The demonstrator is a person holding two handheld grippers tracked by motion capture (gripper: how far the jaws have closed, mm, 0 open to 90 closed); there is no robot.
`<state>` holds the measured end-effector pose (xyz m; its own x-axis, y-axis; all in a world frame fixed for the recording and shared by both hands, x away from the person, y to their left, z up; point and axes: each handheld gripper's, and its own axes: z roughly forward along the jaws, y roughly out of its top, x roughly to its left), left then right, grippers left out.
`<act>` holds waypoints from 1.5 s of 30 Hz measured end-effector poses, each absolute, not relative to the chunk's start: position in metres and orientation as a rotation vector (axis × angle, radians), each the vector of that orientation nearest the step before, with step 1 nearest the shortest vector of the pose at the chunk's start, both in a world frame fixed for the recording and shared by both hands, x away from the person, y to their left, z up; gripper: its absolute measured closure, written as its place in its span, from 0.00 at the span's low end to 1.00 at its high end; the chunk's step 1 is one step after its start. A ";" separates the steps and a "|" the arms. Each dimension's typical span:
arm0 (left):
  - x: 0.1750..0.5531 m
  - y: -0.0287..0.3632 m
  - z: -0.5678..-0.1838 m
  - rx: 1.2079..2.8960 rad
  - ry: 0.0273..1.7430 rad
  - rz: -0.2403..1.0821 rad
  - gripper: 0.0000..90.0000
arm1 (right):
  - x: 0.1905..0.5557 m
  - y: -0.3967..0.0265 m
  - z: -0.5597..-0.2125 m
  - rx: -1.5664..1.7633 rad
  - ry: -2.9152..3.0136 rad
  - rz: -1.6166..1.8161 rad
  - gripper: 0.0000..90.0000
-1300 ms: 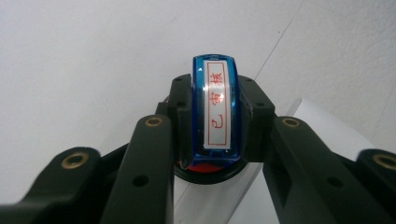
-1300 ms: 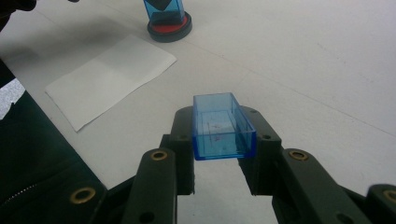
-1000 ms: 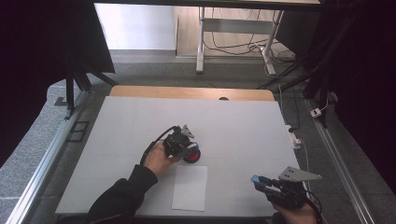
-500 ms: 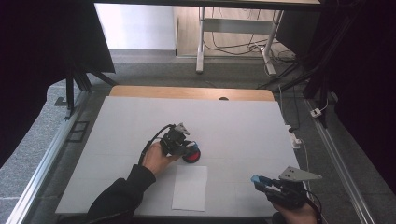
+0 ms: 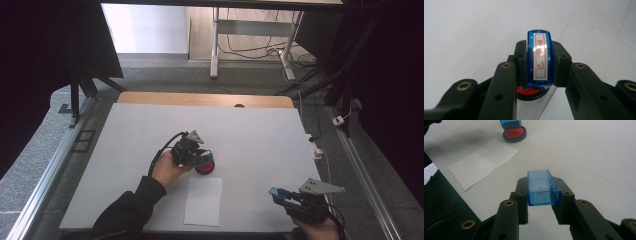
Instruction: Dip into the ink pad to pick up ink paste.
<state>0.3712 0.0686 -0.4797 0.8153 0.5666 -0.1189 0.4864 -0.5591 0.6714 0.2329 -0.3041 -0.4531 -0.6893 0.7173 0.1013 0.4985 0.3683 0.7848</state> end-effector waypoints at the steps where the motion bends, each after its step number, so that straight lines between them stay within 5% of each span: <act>1: 0.371 0.068 -0.480 2.270 0.770 0.136 0.78 | 0.233 -0.304 -0.453 1.081 2.374 1.223 0.76; 45: 0.366 0.060 -0.491 2.284 0.822 0.200 0.78 | 0.233 -0.304 -0.453 1.080 2.380 1.218 0.76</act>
